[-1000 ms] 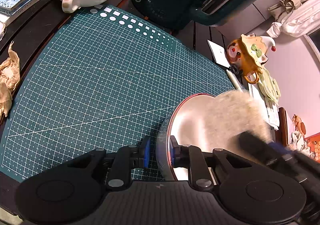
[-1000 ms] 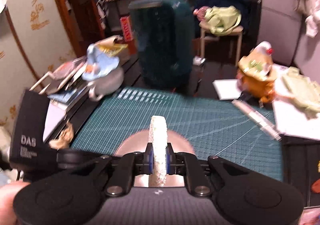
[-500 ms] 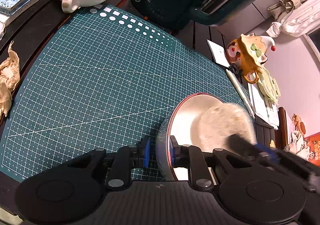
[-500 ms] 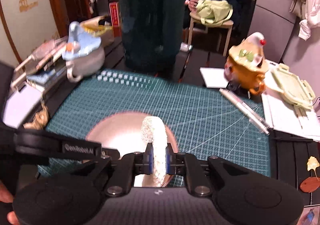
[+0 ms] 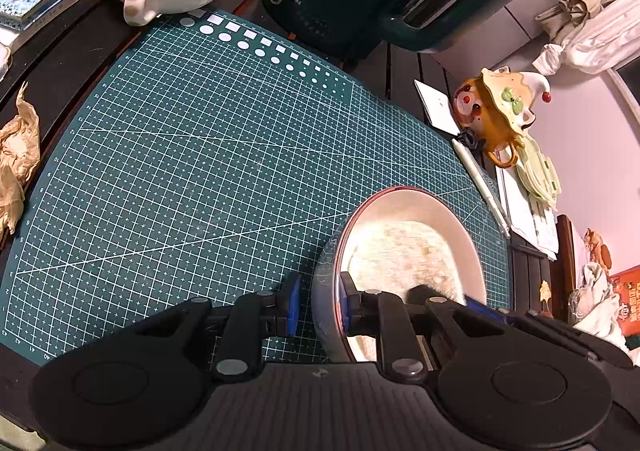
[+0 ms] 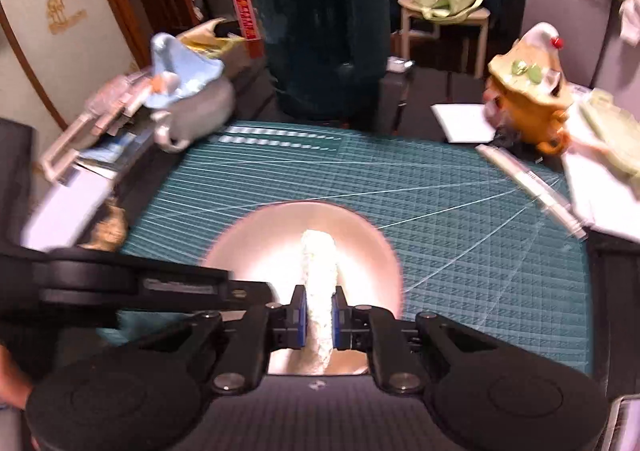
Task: Clean bowl
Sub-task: 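Hold the bowl rim with the left tool while the right tool scrubs the bowl bottom, then hold the bowl with the left tool while the right tool rubs the sponge along the wall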
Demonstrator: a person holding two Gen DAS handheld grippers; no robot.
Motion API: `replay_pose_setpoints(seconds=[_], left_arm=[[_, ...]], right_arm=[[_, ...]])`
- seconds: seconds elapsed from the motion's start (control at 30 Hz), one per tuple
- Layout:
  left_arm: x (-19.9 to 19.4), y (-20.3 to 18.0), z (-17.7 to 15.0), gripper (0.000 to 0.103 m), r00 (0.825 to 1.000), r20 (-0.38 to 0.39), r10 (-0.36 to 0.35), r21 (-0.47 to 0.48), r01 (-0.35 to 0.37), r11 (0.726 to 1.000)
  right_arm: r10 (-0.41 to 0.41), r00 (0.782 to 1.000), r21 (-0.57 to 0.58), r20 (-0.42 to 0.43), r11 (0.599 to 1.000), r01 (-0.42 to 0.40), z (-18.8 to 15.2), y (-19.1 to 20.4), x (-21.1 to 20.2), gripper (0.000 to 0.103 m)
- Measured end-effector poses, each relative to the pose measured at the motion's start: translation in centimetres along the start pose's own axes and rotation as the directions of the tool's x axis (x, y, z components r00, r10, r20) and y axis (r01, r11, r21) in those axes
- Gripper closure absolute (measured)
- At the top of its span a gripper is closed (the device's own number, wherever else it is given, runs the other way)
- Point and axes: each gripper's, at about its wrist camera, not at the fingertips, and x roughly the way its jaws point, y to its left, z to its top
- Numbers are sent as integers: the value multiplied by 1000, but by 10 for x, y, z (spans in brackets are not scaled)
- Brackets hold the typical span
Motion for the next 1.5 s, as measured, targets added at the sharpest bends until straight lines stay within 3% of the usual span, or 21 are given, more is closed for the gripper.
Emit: replay_pose_setpoints(seconds=[0.23,0.37,0.5,0.67,0.73,0.8,1.0,1.1,1.17,1.23,1.5], left_arm=[[0,1,0,84,1000,0,-2,-2,2,1000],[0,1,0,84,1000,0,0,-3,0,1000],[0,1,0,84,1000,1,2,-2,-2,1000],[0,0,0,84,1000,1,3,-1,-3,1000],[0,0,0,84,1000,1,2,-1,-2,1000],[0,0,0,84,1000,-1,0,-1,0,1000],[0,0,0,84,1000,-1,0,-4,0,1000],[0,0,0,84,1000,0,3,-2,-3,1000],[0,-1,0,84,1000,1,4,-1,-4,1000],[0,-1,0,84,1000,1,5,-1,-5,1000],[0,1,0,84,1000,1,3,4,-3,1000]], right_arm=[[-101,989,-77,105,991,110,3,10,-30,93],[-48,985,-25,166,998,53,10,0,-52,93],[88,990,49,109,994,-93,11,-9,-41,92],[107,994,67,-3,992,-107,4,-8,-6,92],[66,998,54,-11,996,-66,2,-6,-1,92],[-5,1000,16,2,1000,5,2,-4,-4,92],[-62,992,-7,110,998,63,6,-4,-37,93],[-20,988,0,152,1000,20,10,-7,-52,92],[57,990,35,129,997,-62,11,-10,-49,92],[77,992,46,96,996,-82,10,-9,-39,92],[1,994,8,107,1000,-2,8,-5,-39,92]])
